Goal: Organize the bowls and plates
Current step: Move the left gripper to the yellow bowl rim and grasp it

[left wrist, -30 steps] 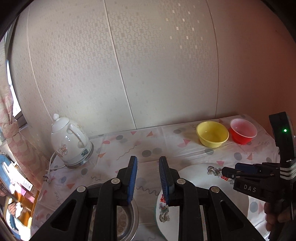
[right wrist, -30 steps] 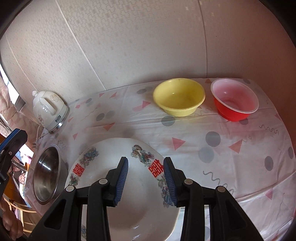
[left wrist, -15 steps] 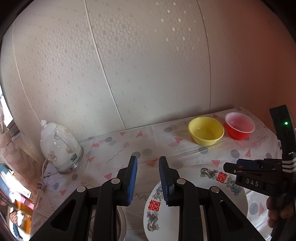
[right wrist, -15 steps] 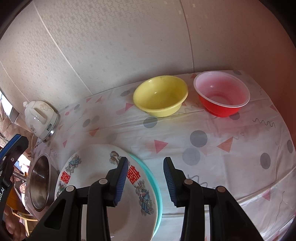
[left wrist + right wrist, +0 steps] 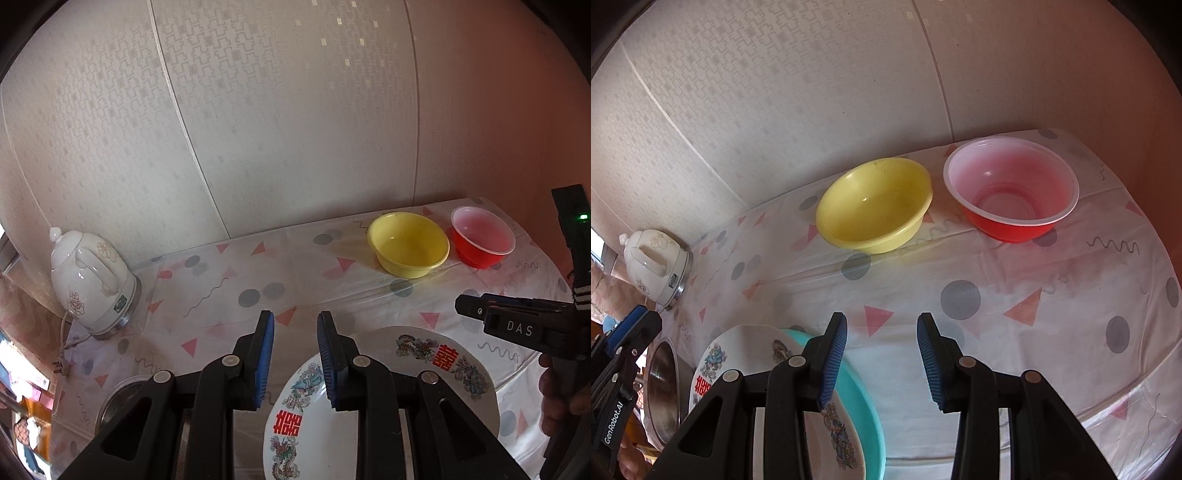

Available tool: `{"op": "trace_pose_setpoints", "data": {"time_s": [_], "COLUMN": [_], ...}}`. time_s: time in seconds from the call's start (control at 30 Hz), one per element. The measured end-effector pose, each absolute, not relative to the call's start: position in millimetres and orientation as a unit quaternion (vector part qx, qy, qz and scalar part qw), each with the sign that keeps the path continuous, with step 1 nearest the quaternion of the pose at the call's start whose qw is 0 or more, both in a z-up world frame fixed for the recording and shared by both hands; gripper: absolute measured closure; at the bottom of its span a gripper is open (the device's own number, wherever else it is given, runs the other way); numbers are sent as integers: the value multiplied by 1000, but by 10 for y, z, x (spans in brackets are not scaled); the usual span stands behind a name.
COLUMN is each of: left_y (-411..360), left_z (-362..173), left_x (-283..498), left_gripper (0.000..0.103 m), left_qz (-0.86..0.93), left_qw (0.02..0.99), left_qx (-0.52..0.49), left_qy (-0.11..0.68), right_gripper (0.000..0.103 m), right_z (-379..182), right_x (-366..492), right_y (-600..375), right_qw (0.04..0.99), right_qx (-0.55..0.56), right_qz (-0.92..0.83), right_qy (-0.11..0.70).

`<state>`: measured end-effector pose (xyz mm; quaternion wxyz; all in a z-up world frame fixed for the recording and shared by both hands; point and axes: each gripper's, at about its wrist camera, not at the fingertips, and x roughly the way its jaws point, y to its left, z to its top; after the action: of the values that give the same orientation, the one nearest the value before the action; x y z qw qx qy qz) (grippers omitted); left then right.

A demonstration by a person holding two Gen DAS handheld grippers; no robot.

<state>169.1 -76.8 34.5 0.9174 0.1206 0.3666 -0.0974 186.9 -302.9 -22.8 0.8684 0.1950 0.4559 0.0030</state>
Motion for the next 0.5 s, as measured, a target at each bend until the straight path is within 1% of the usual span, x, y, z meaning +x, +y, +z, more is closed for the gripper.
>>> {"op": "trace_pose_setpoints", "data": {"time_s": [0.3, 0.5], "left_y": [-789, -907], "left_z": [160, 60], "left_x": [2232, 2544], "left_gripper": [78, 78], "left_qz": [-107, -130], "left_qw": [891, 876], "left_qx": [58, 12], "left_qy": [438, 464], "right_gripper": [63, 63], "right_z": [-237, -325], "right_x": [2181, 2424], "right_y": [-3315, -3281], "right_qw": [862, 855], "right_qx": [236, 244], "right_qz": [-21, -19], "right_qy": [448, 457]}}
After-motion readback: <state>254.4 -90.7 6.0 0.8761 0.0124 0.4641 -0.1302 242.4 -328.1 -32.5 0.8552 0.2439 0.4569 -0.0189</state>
